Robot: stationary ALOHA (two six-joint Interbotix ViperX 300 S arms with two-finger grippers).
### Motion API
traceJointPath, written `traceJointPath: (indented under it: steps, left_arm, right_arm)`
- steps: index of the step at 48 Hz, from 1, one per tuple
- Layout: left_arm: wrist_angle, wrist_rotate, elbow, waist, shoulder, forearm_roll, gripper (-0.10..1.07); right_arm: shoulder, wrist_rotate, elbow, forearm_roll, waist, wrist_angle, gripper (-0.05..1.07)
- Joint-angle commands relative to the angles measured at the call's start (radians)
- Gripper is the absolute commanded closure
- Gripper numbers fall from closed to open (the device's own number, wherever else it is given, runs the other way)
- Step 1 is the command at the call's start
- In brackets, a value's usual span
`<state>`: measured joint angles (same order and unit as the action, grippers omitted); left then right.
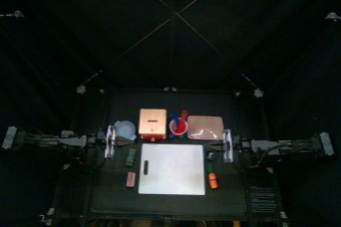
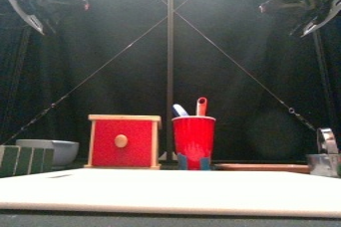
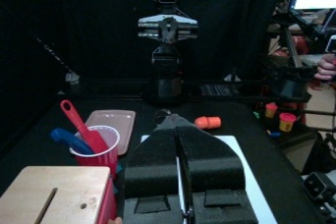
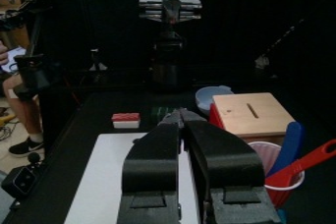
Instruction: Grab salmon sushi
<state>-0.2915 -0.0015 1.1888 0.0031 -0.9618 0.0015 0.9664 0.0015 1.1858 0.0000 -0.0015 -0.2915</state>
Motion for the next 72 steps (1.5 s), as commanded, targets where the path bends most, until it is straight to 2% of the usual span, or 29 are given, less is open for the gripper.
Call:
traceJointPath:
  steps: [1,8,15,20,26,32,36,43,48,56,62,67,72]
  left_arm:
    - [-0.018,-0.011,-0.04,-0.008,0.015,-0.066,1.03]
    - [-0.003,-0.023,-0.054,-0.026,0.017,-0.184,0.96]
    - [0.017,-0.026,-0.061,-0.061,0.034,-0.337,0.78]
    - [0.071,-0.026,-0.087,-0.087,0.067,-0.446,0.57]
    - [0.179,-0.026,-0.143,-0.114,0.15,-0.565,0.28]
    - [0.321,-0.028,-0.187,-0.123,0.215,-0.632,0.11]
    - [0.385,-0.028,-0.202,-0.126,0.239,-0.71,0.09]
    - [0.399,-0.028,-0.195,-0.132,0.261,-0.841,0.09]
    - [0.399,-0.029,-0.178,-0.133,0.27,-0.89,0.09]
    - [0.396,-0.029,-0.156,-0.133,0.314,-0.94,0.1]
    - [0.399,-0.029,-0.15,-0.126,0.333,-0.943,0.1]
    - [0.407,-0.029,-0.144,-0.092,0.333,-0.939,0.1]
    - [0.437,-0.029,-0.133,-0.029,0.333,-0.91,0.1]
  right_arm:
    - [-0.014,0.009,-0.012,-0.005,-0.002,-0.003,1.05]
    - [-0.032,0.017,0.0,-0.003,-0.002,-0.003,1.01]
    - [-0.054,0.015,0.002,-0.008,0.002,-0.003,0.99]
    - [-0.058,0.015,0.011,-0.008,0.002,-0.003,0.99]
    - [-0.061,0.015,0.025,-0.006,-0.002,-0.003,0.99]
    - [-0.061,0.017,0.035,-0.003,0.0,-0.002,0.99]
    - [-0.063,0.017,0.038,-0.002,0.003,-0.002,0.99]
    - [-0.069,0.017,0.043,0.0,0.006,0.002,0.99]
    - [-0.078,0.017,0.046,0.002,0.008,0.005,0.99]
    - [-0.097,0.017,0.048,0.008,0.009,0.009,0.99]
    - [-0.103,0.017,0.048,0.009,0.009,0.009,0.99]
    - [-0.103,0.017,0.048,0.009,0.009,0.009,0.99]
    - [-0.104,0.017,0.048,0.009,0.011,0.009,0.99]
